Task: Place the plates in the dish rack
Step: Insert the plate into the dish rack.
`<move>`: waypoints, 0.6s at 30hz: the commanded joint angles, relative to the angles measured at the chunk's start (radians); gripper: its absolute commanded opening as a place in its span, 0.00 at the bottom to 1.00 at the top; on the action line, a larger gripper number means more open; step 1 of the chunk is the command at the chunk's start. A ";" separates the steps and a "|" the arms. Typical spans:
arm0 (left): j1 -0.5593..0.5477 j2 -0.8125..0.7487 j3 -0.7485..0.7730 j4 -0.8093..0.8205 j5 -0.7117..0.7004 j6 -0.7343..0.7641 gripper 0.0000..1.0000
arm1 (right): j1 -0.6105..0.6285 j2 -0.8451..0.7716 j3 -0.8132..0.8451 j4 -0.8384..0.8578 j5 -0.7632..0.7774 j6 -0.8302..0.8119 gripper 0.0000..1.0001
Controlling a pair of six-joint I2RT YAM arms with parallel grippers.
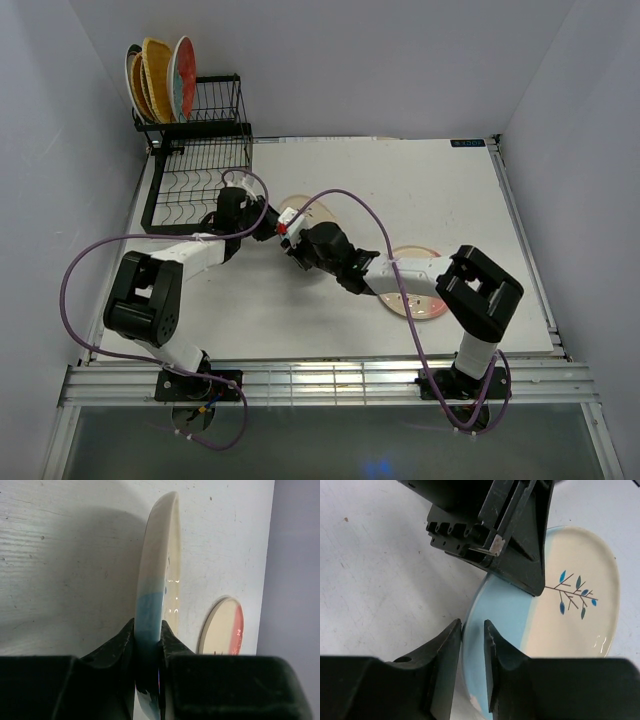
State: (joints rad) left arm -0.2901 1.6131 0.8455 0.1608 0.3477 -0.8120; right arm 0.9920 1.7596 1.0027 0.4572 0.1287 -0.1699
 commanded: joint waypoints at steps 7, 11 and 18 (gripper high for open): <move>-0.014 -0.157 -0.036 0.127 -0.029 0.183 0.00 | -0.001 -0.159 -0.091 0.138 0.044 0.004 0.49; -0.014 -0.211 -0.075 0.204 -0.023 0.347 0.00 | 0.000 -0.233 -0.153 0.153 0.094 0.021 0.58; -0.014 -0.301 -0.106 0.238 -0.071 0.497 0.00 | -0.003 -0.327 -0.230 0.163 0.257 0.049 0.64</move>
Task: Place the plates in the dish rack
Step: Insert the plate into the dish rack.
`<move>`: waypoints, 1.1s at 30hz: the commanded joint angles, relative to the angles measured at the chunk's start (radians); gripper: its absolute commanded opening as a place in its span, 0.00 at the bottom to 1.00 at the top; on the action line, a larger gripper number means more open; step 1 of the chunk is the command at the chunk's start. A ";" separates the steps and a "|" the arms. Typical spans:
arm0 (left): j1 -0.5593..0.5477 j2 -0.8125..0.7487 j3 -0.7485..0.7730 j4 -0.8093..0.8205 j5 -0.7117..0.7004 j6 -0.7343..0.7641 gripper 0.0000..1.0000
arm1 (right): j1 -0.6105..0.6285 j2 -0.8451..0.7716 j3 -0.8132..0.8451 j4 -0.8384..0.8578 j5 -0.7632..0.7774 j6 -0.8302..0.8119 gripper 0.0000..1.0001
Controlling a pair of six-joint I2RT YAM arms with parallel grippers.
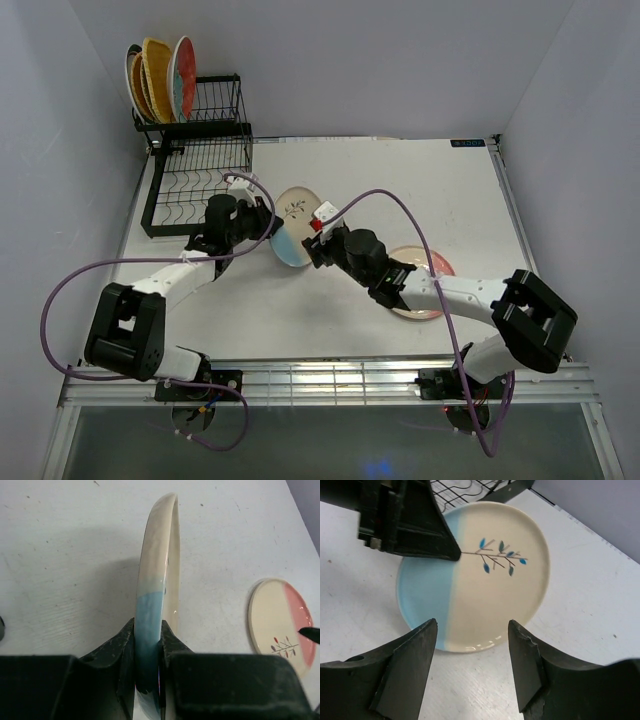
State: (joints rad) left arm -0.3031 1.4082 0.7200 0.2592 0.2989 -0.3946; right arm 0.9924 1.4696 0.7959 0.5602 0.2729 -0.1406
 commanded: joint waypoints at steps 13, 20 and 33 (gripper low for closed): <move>-0.001 -0.233 0.283 -0.124 -0.205 0.224 0.00 | -0.024 -0.135 -0.096 0.023 0.423 0.153 0.66; -0.001 -0.124 0.576 -0.253 -0.366 0.362 0.00 | -0.040 -0.176 -0.136 0.023 0.414 0.164 0.66; 0.058 0.031 0.929 -0.282 -0.532 0.528 0.00 | -0.055 -0.169 -0.138 0.023 0.385 0.176 0.67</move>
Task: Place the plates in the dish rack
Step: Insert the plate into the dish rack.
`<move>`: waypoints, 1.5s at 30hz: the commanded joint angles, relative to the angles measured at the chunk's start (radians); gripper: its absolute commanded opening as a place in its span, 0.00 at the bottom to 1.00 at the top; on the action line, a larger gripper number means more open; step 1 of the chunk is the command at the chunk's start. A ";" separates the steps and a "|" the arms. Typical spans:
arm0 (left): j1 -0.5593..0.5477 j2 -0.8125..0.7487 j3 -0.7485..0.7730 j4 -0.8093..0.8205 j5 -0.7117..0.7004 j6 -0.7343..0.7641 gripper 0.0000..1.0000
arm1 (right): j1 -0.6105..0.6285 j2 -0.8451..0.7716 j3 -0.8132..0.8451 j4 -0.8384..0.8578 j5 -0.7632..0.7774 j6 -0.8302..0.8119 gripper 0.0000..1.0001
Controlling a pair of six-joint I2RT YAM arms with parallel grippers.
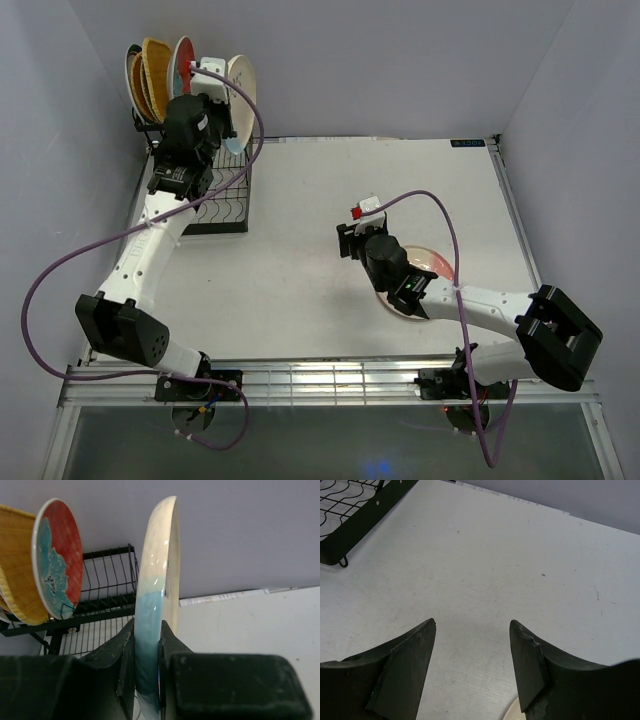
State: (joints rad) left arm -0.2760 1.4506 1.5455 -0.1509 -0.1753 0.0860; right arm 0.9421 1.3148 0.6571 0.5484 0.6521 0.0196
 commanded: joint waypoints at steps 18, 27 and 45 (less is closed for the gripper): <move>0.248 0.085 0.197 0.352 0.099 0.084 0.00 | -0.012 0.015 0.021 0.035 -0.043 0.025 0.67; 0.265 0.209 0.309 0.358 0.102 0.078 0.00 | -0.014 0.017 0.022 0.035 -0.052 0.026 0.67; 0.267 0.450 0.475 0.418 0.020 0.083 0.00 | -0.023 -0.020 -0.004 0.035 -0.074 0.033 0.67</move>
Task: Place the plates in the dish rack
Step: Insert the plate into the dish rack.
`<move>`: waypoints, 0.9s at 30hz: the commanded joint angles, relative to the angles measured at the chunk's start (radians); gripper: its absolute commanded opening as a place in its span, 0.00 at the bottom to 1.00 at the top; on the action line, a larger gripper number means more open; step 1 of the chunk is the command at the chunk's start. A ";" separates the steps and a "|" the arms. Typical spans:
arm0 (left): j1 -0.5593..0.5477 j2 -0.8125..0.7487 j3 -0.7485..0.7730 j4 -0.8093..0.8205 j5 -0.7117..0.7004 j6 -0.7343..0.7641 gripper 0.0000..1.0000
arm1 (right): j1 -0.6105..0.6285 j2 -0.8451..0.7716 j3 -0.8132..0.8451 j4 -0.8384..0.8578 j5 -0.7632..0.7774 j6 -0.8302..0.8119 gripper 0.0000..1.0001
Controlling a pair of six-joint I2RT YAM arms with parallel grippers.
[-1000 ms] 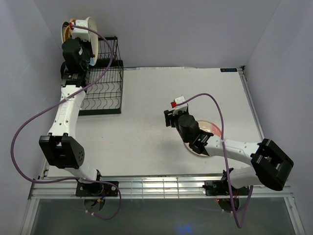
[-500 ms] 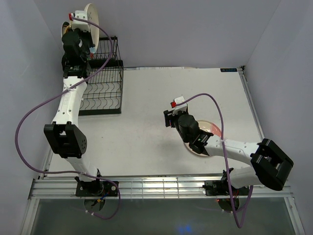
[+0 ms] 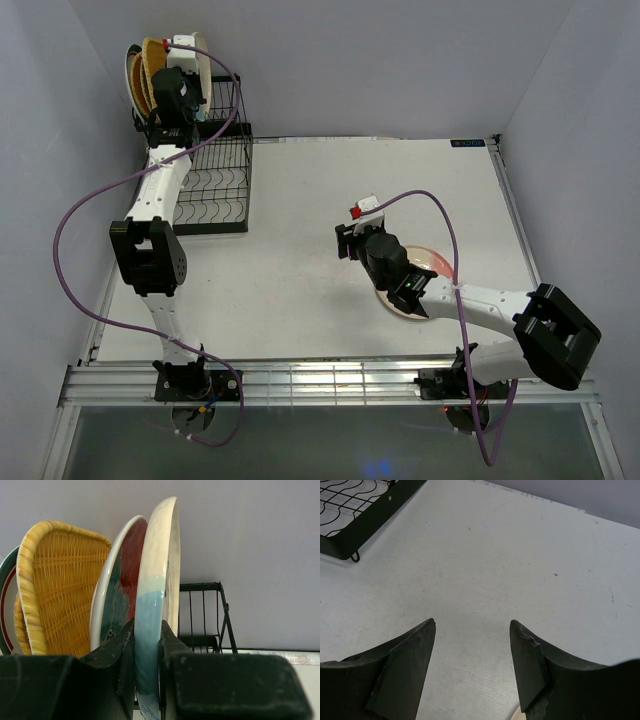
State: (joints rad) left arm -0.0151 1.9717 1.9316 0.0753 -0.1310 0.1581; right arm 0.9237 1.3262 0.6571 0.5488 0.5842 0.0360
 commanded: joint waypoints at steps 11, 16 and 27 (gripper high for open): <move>0.010 -0.027 0.136 0.238 -0.042 0.038 0.00 | -0.006 -0.010 0.010 0.034 -0.018 0.018 0.67; 0.012 0.003 0.191 0.227 -0.059 0.058 0.00 | -0.006 0.002 0.021 0.034 -0.027 0.021 0.67; 0.075 0.003 0.124 0.227 0.048 -0.002 0.00 | -0.006 0.024 0.036 0.034 -0.044 0.025 0.67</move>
State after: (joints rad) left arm 0.0280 2.0258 2.0396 0.1432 -0.1207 0.1822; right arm 0.9222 1.3437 0.6579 0.5488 0.5430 0.0471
